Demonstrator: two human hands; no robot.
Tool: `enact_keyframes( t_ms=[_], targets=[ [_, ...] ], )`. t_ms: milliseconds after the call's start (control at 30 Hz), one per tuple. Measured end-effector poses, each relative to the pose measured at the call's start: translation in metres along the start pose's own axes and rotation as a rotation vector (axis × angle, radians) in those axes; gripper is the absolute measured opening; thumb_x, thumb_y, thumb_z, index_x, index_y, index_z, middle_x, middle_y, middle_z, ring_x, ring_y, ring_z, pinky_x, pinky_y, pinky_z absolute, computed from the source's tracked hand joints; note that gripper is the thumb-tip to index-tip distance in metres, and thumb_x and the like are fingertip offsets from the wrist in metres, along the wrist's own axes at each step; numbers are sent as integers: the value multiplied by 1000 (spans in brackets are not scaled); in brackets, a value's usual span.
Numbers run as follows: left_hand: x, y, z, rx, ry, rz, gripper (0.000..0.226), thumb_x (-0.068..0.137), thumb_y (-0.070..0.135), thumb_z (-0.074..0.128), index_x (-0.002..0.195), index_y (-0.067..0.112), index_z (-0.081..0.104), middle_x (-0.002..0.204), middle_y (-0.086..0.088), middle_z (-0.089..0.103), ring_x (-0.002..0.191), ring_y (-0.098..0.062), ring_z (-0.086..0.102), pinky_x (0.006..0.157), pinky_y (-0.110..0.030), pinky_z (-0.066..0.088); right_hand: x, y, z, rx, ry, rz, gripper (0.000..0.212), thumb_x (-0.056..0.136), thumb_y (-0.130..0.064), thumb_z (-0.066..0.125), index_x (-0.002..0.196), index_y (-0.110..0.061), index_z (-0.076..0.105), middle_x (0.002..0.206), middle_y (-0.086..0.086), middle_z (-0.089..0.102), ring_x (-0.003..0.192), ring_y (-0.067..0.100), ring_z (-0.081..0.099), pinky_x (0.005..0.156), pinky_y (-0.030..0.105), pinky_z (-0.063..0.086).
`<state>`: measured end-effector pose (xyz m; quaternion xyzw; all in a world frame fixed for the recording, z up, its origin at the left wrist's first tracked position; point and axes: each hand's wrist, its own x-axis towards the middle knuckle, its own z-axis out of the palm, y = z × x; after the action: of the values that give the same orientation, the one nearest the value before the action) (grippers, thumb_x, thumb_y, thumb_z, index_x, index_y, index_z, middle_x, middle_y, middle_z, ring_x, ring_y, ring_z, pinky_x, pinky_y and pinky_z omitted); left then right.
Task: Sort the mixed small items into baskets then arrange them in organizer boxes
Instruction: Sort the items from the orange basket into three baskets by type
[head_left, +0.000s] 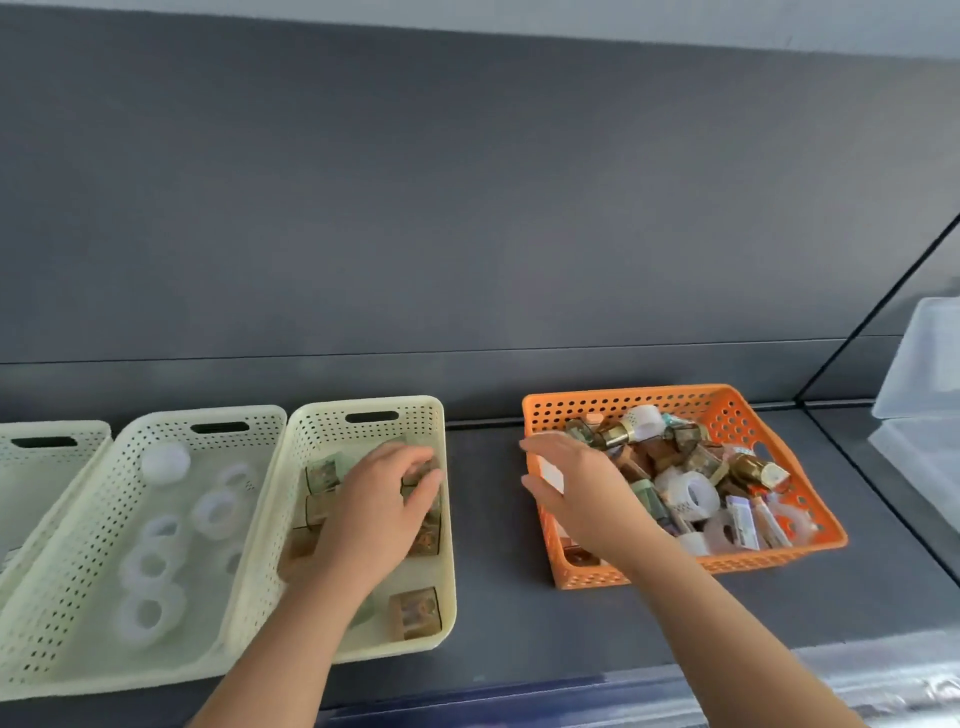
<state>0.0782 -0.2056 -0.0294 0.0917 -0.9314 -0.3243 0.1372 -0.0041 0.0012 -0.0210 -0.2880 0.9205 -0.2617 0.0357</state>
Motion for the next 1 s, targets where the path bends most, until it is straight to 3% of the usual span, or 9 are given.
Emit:
enact_keyframes(
  t_ms=[67,133,233,300,467,633,833,1000],
  targets=[
    [9,24,16,-56,-40,78,25,90,30,60,113,21,65,100,13,60,92,-4,55,87,-26,48,-14,24,-23,13,37,80,35,92,-22,58,127,-18,57,123,-6,59,99,17,65,87,25,47],
    [16,46,34,-70,-96,156,26,89,30,61,114,22,65,103,14,60,93,-2,56,87,-26,48,-25,50,-45,-27,58,163,31,90,-21,61,119,-14,62,112,-4,63,99,20,63,84,28,48],
    [25,77,65,-90,-177,213,29,89,28,61,117,22,64,110,12,59,100,-4,56,90,-25,47,-39,87,-72,-101,15,285,34,87,-22,64,121,-15,62,122,-1,63,105,20,61,87,30,49],
    [31,96,86,-96,-227,222,32,89,29,61,121,22,62,117,11,58,107,-3,53,94,-23,45,-48,108,-85,-125,-34,353,42,87,-27,66,128,-22,57,129,-4,59,97,15,61,84,25,46],
    [43,122,124,-54,-287,226,36,89,32,62,124,24,59,116,11,58,99,2,50,81,-6,36,-52,139,-86,-215,-92,285,35,79,-34,69,111,-22,63,109,-5,63,93,14,56,76,27,48],
    [64,133,153,-13,-245,178,37,89,28,63,125,23,59,120,8,59,106,-5,54,91,-17,42,-44,155,-87,-255,-129,164,25,72,-37,64,93,-25,61,95,-9,60,91,15,54,71,29,48],
    [106,145,184,105,-174,171,43,88,26,64,131,20,56,131,3,58,122,-16,51,101,-31,41,-35,172,-113,-22,27,155,42,73,-31,69,113,-26,62,104,-9,59,92,13,57,78,32,51],
    [124,158,209,256,-150,161,31,86,31,65,115,20,64,114,0,63,101,-22,60,82,-33,49,-21,188,-116,29,59,172,36,73,-30,69,108,-26,63,101,-7,59,87,15,58,75,35,53]
  ],
)
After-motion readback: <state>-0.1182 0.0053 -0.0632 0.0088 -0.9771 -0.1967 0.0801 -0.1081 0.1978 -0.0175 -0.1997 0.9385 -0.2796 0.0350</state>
